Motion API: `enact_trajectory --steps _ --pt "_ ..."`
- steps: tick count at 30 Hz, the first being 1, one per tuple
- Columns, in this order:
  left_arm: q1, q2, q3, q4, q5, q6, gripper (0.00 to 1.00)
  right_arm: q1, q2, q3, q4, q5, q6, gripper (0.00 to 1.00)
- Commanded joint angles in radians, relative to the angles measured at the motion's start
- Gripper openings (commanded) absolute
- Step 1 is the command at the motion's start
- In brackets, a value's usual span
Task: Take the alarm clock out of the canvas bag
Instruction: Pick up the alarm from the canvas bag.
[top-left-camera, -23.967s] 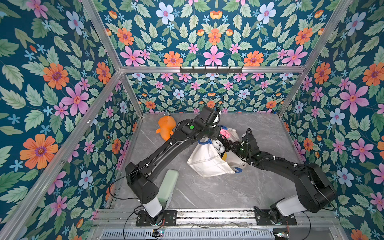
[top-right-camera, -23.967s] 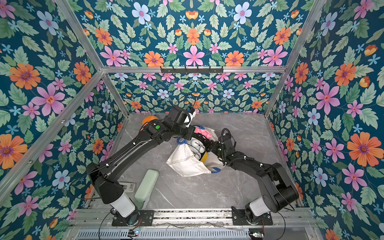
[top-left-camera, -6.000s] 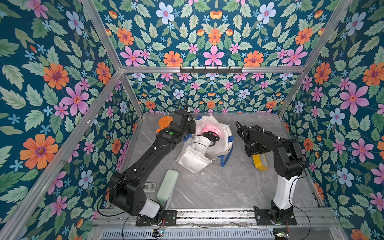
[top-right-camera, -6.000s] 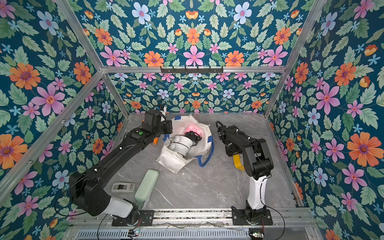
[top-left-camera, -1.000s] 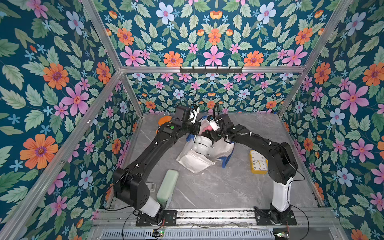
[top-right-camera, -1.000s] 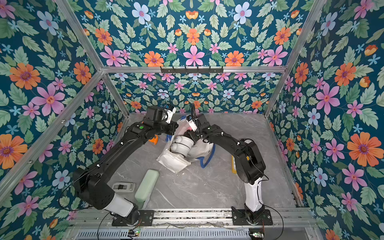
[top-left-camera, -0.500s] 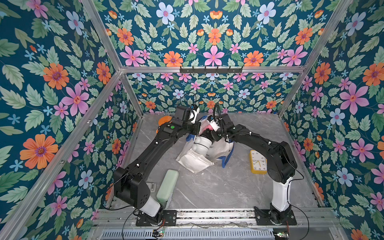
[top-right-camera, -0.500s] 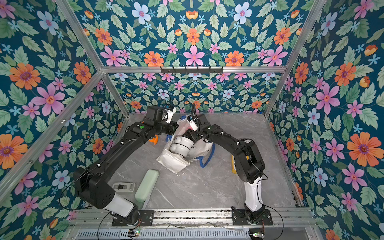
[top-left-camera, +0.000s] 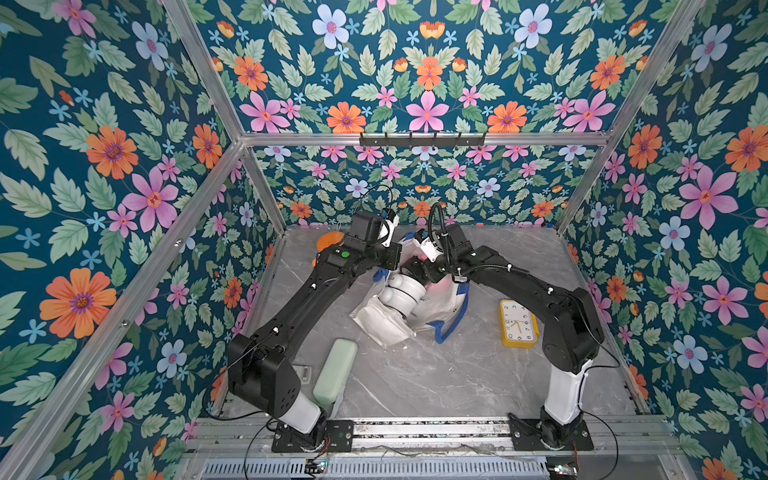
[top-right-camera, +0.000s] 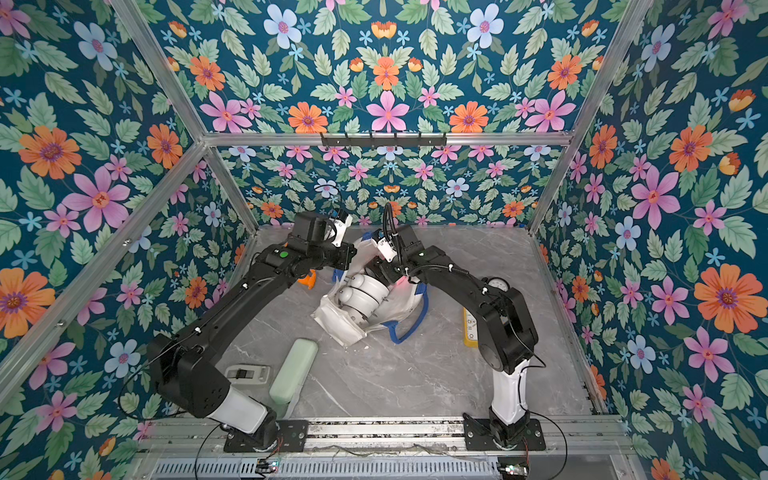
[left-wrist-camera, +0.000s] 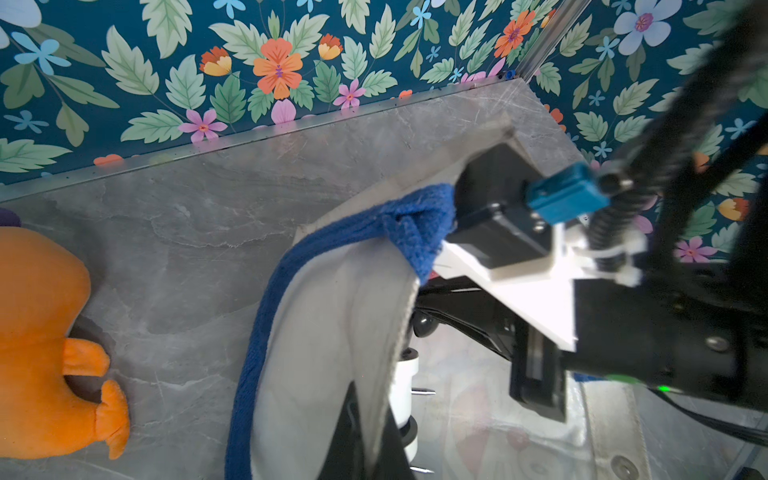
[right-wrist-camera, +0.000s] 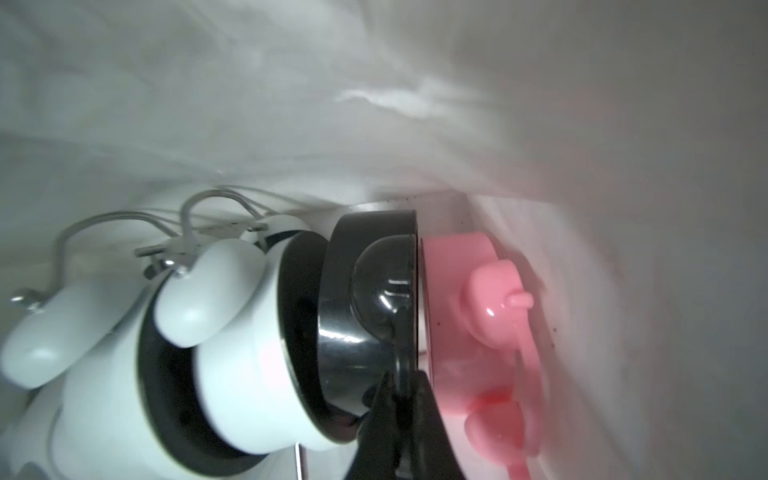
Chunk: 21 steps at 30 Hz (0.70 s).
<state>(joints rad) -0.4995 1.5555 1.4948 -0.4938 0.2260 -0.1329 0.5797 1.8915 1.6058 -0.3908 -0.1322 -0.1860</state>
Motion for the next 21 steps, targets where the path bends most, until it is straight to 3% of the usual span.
enact_trajectory --steps 1,21 --pt "-0.001 0.000 0.012 0.046 -0.018 -0.013 0.00 0.000 -0.031 0.001 -0.014 -0.052 -0.007 0.00" --pt "0.020 0.013 0.049 0.043 -0.089 -0.046 0.00 0.020 -0.221 0.075 -0.299 -0.090 0.000 0.00"
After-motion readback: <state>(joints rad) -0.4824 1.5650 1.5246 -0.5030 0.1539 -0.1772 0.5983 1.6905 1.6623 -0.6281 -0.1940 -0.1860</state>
